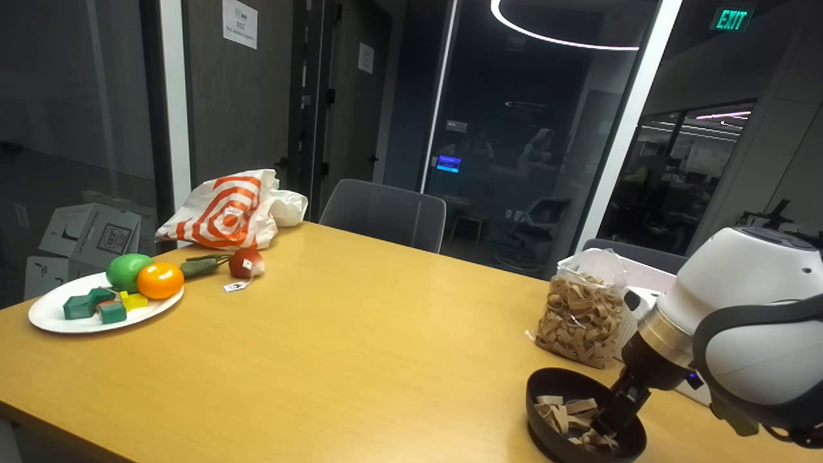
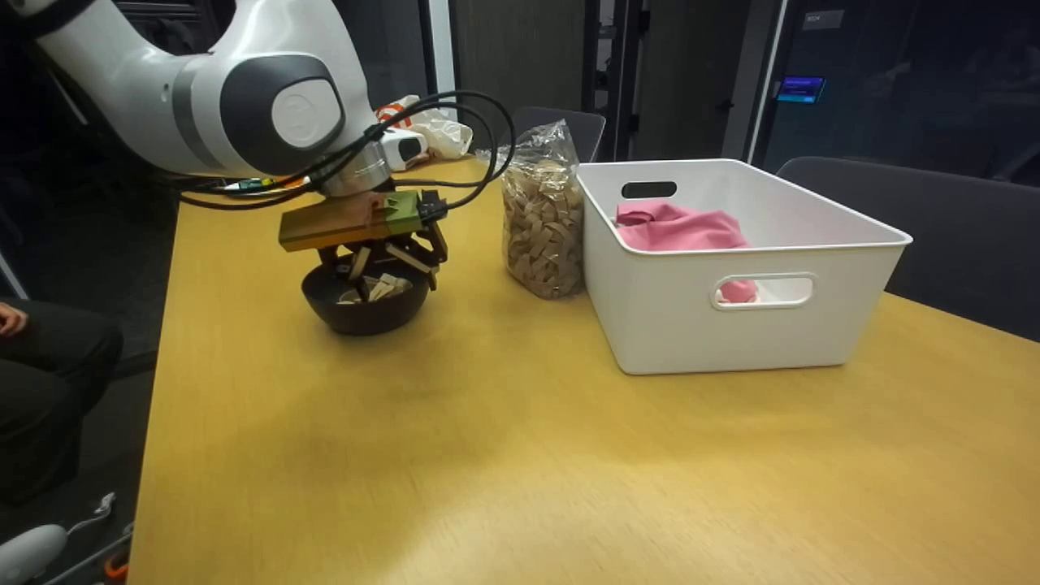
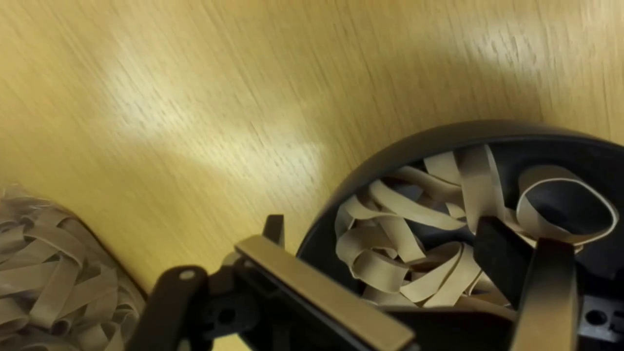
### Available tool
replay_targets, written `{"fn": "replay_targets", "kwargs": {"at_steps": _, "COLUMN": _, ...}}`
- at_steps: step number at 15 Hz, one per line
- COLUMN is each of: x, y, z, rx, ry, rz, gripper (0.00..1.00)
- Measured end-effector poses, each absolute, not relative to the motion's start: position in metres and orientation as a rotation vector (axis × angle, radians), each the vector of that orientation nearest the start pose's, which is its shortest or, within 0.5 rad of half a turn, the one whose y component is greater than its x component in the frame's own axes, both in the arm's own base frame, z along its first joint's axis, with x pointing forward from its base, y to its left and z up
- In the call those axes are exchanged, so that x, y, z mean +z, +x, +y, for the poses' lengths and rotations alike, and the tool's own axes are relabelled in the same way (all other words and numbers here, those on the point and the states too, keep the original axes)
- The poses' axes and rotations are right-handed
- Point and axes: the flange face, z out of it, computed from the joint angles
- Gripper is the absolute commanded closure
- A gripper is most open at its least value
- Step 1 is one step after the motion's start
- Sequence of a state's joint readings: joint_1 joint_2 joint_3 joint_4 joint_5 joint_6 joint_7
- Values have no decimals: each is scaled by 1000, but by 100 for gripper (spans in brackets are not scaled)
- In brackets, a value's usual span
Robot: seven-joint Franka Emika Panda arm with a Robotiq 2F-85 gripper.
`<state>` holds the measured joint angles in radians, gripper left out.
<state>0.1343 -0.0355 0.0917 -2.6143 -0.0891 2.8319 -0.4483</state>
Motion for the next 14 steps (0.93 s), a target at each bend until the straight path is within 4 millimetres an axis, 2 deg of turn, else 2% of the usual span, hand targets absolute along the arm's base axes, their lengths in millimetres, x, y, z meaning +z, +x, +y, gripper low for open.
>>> {"fn": "replay_targets", "kwargs": {"at_steps": 3, "x": 288, "y": 446, "z": 108, "rx": -414, "ry": -2974, "rz": -1204, "gripper": 0}}
{"fn": "replay_targets", "kwargs": {"at_steps": 10, "x": 315, "y": 453, "z": 92, "rx": -603, "ry": -3070, "rz": -1290, "gripper": 0}}
{"fn": "replay_targets", "kwargs": {"at_steps": 14, "x": 314, "y": 444, "z": 112, "rx": -585, "ry": -3025, "rz": -1249, "gripper": 0}}
